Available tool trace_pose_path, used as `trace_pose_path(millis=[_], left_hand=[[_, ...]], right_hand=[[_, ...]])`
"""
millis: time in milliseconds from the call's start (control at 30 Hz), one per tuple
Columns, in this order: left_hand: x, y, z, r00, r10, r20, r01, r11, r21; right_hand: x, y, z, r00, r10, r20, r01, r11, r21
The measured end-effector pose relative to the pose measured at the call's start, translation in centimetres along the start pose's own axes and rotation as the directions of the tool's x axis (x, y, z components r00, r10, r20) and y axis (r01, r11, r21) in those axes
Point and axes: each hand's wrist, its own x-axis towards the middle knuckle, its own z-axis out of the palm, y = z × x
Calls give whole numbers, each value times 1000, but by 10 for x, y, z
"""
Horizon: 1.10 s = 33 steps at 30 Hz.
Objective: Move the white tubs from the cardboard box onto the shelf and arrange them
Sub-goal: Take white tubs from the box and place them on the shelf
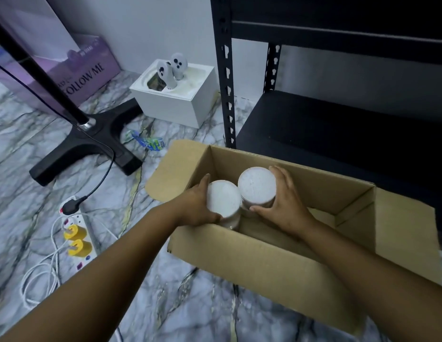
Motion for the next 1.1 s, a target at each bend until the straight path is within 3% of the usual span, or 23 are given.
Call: trace_pose_path(millis=[200,433,733,933,1100], left_hand=[[4,-1,-11,994,-7,106,1,998,61],[9,2,-12,981,31,190,-42,998,55],[13,-1,6,996,82,33,-81,996,-41],[16,6,6,965,128,229,-105,988,-109],[22,5,8,973,155,171,-139,985,-102]], right_hand=[[-1,16,3,972,219,87,-231,956,180],[0,18,11,981,169,97,-193,914,357],[-5,26,3,972,233,37,-229,894,384],[-9,29,-3,974,213,78,-227,907,356],[-9,31,-4,975,215,49,-217,894,391]])
